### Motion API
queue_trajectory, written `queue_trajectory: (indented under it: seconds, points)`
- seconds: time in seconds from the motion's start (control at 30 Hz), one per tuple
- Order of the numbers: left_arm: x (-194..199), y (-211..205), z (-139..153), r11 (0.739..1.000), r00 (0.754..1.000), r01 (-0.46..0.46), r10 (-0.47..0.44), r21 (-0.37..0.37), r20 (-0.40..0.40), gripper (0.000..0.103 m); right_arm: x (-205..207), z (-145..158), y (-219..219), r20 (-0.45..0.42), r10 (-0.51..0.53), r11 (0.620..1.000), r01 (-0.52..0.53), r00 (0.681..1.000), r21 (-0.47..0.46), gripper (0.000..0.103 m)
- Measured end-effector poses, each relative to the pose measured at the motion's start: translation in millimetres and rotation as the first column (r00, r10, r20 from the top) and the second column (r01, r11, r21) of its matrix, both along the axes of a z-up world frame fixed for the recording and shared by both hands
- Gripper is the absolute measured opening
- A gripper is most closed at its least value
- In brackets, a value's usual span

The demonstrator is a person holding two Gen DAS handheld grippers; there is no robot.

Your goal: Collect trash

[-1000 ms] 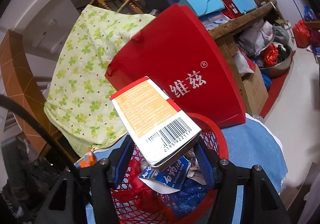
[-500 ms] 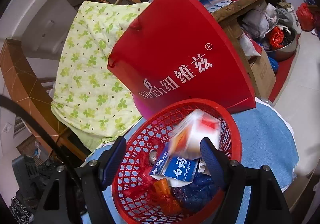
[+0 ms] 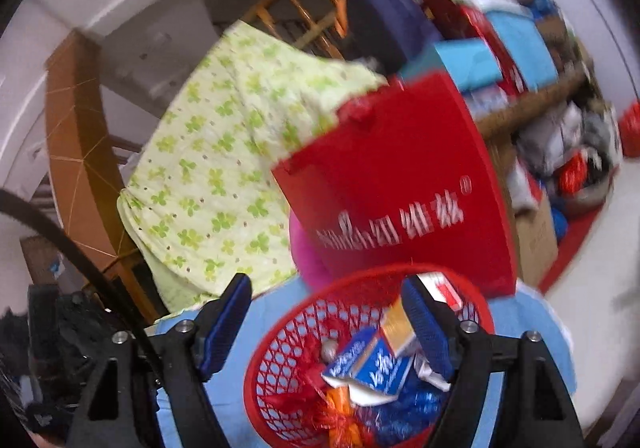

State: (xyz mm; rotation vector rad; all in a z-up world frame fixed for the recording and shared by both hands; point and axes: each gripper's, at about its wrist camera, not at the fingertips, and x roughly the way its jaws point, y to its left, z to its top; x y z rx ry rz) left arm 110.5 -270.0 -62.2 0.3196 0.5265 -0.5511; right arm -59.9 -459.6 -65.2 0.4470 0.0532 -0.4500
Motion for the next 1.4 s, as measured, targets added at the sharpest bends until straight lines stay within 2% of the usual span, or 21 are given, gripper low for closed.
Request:
queue_trajectory:
  seconds: [0.03,0.1,0.17,0.27,0.33,0.47,0.57,0.73,0.9,1.07,1.2,1.4]
  points:
    - [-0.1,2.1,1.0,1.000,1.000,-0.011,0.011,0.006,0.003,0.089,-3.1,2.3,5.7,0.019,-0.012,1.000,0.012,1.000,-0.028,0.095]
    - [-1.0,5.7,3.2,0.999,0.999,-0.031,0.031,0.022,0.014,0.089,-11.9,6.3,17.1,0.074,-0.030,0.997,0.035,0.997,-0.072,0.101]
    - [-3.7,8.8,5.8,0.998,0.999,-0.044,0.043,0.039,0.034,0.089,-20.1,8.9,26.7,0.111,-0.044,0.994,0.054,0.993,-0.096,0.101]
    - [-9.0,16.2,11.8,0.998,0.998,-0.049,0.046,0.049,0.052,0.089,-28.2,14.6,38.5,0.111,-0.040,0.994,0.052,0.993,-0.099,0.102]
    - [-12.6,22.3,16.6,0.998,0.997,-0.054,0.051,0.045,0.062,0.089,-30.4,18.9,47.6,0.085,-0.027,0.991,0.038,0.996,-0.128,0.102]
    - [-19.7,36.9,29.2,0.997,0.995,-0.065,0.062,0.035,0.083,0.089,-30.9,31.5,72.6,-0.018,0.014,0.976,-0.018,1.000,-0.216,0.103]
    - [-26.2,50.6,41.6,0.997,0.993,-0.070,0.069,0.016,0.095,0.089,-36.0,40.3,83.4,-0.042,0.048,0.970,-0.057,0.998,-0.238,0.103]
    - [-37.8,70.8,60.4,0.997,0.990,-0.076,0.076,-0.005,0.115,0.089,-45.9,61.5,83.9,-0.034,0.064,0.978,-0.070,0.997,-0.198,0.103]
    - [-49.0,90.6,75.8,0.995,0.987,-0.102,0.103,-0.021,0.124,0.090,-47.2,75.5,78.6,-0.128,0.048,0.986,-0.068,0.991,-0.154,0.103]
    - [-59.7,106.9,84.7,0.992,0.983,-0.124,0.125,-0.011,0.138,0.090,-48.5,81.0,87.5,-0.250,0.027,0.981,-0.074,0.968,-0.181,0.103]
    - [-68.1,120.4,93.0,0.988,0.973,-0.156,0.154,-0.005,0.171,0.090,-55.2,90.1,103.4,-0.274,0.029,0.972,-0.091,0.961,-0.216,0.103]
    - [-83.7,138.0,108.4,0.986,0.968,-0.165,0.167,-0.024,0.185,0.090,-59.2,108.3,124.4,-0.292,0.044,0.971,-0.109,0.956,-0.212,0.103]
